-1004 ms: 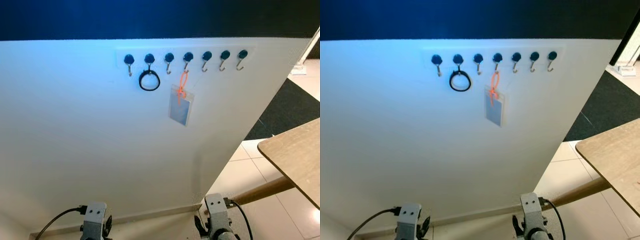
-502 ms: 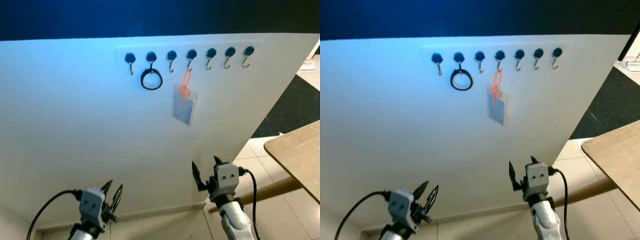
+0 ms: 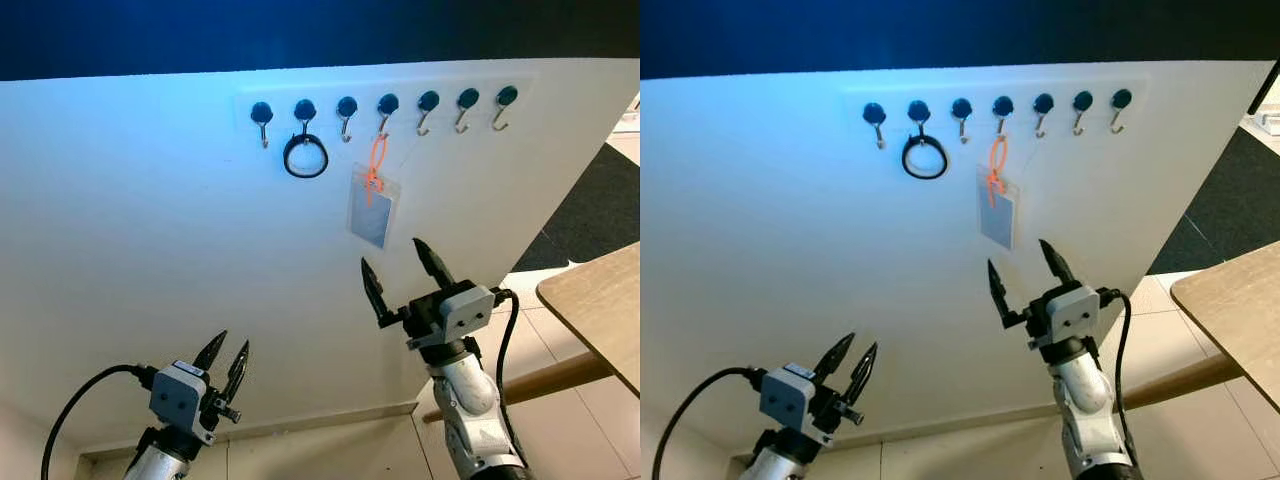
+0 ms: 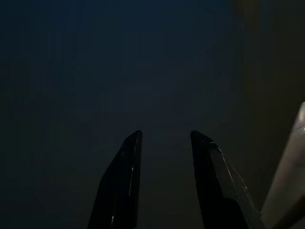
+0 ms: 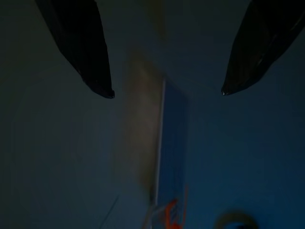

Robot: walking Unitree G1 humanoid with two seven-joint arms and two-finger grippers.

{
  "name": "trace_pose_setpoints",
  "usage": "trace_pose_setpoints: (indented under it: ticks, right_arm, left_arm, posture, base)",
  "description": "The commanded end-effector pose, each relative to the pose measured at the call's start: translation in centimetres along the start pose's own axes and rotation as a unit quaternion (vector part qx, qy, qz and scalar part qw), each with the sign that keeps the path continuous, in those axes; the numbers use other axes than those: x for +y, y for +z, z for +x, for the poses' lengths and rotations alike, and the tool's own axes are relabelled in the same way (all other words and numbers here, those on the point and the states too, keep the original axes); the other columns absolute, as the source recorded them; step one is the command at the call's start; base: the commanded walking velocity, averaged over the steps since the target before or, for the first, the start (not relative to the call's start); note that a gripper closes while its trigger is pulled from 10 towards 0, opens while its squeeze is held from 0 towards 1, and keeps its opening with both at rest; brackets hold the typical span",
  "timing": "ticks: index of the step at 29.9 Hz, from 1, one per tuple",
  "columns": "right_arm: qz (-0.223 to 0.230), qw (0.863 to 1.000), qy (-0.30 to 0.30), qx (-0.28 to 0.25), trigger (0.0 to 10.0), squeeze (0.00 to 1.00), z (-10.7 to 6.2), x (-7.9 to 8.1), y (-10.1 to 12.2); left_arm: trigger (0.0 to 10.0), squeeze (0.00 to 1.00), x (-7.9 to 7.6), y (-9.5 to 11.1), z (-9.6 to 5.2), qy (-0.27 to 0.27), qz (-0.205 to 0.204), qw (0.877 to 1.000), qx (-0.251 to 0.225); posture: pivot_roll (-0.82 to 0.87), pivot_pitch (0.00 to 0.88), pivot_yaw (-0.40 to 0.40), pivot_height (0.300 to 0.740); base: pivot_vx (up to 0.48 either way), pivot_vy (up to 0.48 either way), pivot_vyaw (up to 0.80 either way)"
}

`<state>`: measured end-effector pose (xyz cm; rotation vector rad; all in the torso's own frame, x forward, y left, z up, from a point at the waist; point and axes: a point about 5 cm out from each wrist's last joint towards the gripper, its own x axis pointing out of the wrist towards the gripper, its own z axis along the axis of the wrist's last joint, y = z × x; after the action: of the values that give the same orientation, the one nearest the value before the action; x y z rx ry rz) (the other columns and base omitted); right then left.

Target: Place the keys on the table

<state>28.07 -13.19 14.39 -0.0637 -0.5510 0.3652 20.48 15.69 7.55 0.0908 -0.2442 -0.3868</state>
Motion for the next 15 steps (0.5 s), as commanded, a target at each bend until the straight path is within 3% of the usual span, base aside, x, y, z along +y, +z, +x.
trace_pose_setpoints:
  ticks: [1,9,15]
  right_arm:
    - [0.01,1.0,0.013,-0.005,10.0,0.0,0.7,0.5,0.7]
    - [0.01,1.0,0.026,0.001,10.0,0.0,1.7,1.0,0.8]
    - [0.015,0.999,0.029,0.032,10.0,0.0,3.8,0.9,0.4]
  left_arm:
    - [10.0,0.0,-0.5,0.3,0.1,-0.011,-0.003,1.0,0.004]
    - [10.0,0.0,-0.8,0.6,0.6,-0.019,0.004,1.0,0.005]
    - [10.0,0.0,-1.0,1.4,1.2,-0.023,0.0,1.0,-0.005]
  posture:
    - [0.05,0.087,-0.007,0.74]
    - [0.05,0.083,-0.001,0.74]
    - [0.05,0.085,-0.005,0.74]
  base:
    - [0.0,0.0,0.0]
    - [0.0,0.0,0.0]
    - [0.0,0.0,0.0]
